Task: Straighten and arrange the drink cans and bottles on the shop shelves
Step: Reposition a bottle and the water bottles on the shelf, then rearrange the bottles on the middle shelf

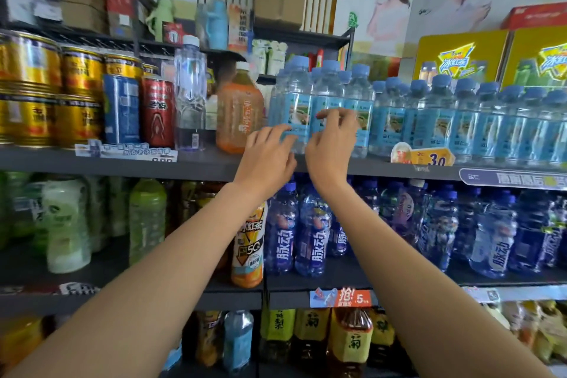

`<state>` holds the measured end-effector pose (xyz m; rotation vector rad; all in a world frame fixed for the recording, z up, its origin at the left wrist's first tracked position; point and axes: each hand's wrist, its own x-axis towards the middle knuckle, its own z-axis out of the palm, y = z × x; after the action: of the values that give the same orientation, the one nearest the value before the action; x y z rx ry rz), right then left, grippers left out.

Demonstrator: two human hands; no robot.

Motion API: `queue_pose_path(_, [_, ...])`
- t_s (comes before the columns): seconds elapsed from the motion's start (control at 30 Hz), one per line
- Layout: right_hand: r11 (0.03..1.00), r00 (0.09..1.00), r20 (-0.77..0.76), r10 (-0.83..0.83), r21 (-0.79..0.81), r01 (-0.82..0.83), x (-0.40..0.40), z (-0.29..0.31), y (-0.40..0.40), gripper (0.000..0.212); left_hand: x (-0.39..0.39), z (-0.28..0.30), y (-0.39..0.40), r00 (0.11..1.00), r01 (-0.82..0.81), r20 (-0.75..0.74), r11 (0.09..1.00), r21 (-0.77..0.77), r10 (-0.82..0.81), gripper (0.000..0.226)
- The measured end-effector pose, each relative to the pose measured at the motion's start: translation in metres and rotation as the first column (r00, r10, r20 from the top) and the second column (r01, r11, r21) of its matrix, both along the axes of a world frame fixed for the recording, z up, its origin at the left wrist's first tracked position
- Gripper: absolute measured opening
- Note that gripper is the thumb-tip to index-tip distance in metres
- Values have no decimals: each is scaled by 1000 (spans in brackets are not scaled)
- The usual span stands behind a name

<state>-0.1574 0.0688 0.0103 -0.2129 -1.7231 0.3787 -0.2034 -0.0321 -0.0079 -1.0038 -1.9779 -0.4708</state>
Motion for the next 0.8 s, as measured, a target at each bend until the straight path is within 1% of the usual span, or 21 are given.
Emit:
queue_pose_path(0.07, [994, 996, -51, 70, 88, -65, -9, -2, -26, 28, -3, 2, -16, 1000, 2, -13, 1000, 8, -2, 54])
queue_pose_path(0.1, [989, 993, -60, 104, 114, -97, -13, -1, -39, 27, -5, 3, -27, 1000, -3, -4, 1000, -4, 3, 56])
queue_pose_path(0.13, [984, 989, -51, 138, 124, -130, -19, 0, -52, 26, -7, 5, -38, 1000, -18, 7, 1000, -10, 18, 53])
queue_pose_path(0.2, [976, 980, 5, 201, 88, -201, -33, 1, -80, 22, -17, 5, -66, 999, -41, 14, 999, 18, 41, 47])
queue_pose_path(0.27, [968, 969, 29, 246, 47, -247, -50, -3, -112, 19, -28, -1, -100, 999, -47, 11, 995, 92, 46, 44])
queue_pose_path(0.33, [956, 956, -36, 292, 15, -292, -63, -18, -151, 18, -38, -15, -138, 999, -46, 21, 988, 147, 44, 39])
queue_pose_path(0.4, [937, 930, -133, 344, -20, -349, -70, -40, -188, 21, -49, -37, -174, 998, -52, -8, 984, 172, 54, 33])
queue_pose_path(0.47, [915, 893, -229, 386, -29, -403, -76, -68, -217, 23, -60, -66, -207, 997, -57, -44, 987, 149, 64, 34])
queue_pose_path(0.53, [904, 876, -266, 403, -35, -427, -83, -101, -238, 22, -75, -97, -233, 997, -49, -51, 992, 118, 56, 36])
queue_pose_path(0.57, [903, 880, -249, 406, -43, -428, -87, -118, -247, 22, -81, -113, -244, 997, -54, -41, 993, 107, 58, 37])
queue_pose_path(0.63, [906, 903, -167, 395, -94, -413, -96, -154, -259, 21, -91, -139, -260, 996, -85, 15, 993, 78, 84, 35])
queue_pose_path(0.73, [909, 938, -11, 345, -245, -337, -103, -197, -262, 17, -100, -167, -274, 983, -130, 139, 991, 39, 123, 29])
queue_pose_path(0.8, [902, 953, 55, 299, -341, -263, -102, -219, -260, 18, -103, -182, -277, 975, -107, 196, 994, 6, 104, 27])
